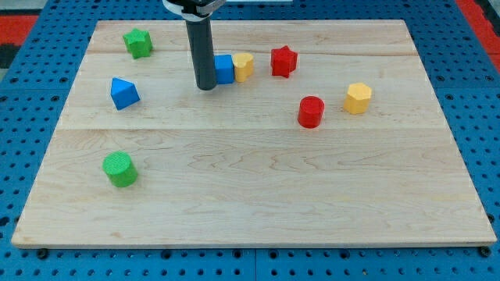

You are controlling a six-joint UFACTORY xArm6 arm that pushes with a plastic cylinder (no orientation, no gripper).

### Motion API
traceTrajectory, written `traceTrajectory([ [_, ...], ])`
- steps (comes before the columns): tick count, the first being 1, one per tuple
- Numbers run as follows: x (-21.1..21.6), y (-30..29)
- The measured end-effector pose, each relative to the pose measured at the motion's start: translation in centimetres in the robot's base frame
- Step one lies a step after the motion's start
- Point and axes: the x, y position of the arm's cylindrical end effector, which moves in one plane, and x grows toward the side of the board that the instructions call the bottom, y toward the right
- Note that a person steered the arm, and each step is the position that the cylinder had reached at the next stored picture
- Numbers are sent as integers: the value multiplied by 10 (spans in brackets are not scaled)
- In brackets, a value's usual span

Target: Slightly push the red star towards the top center of the board

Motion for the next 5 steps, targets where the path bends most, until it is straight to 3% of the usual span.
traceTrajectory([
  [2, 0, 121],
  [5, -57, 135],
])
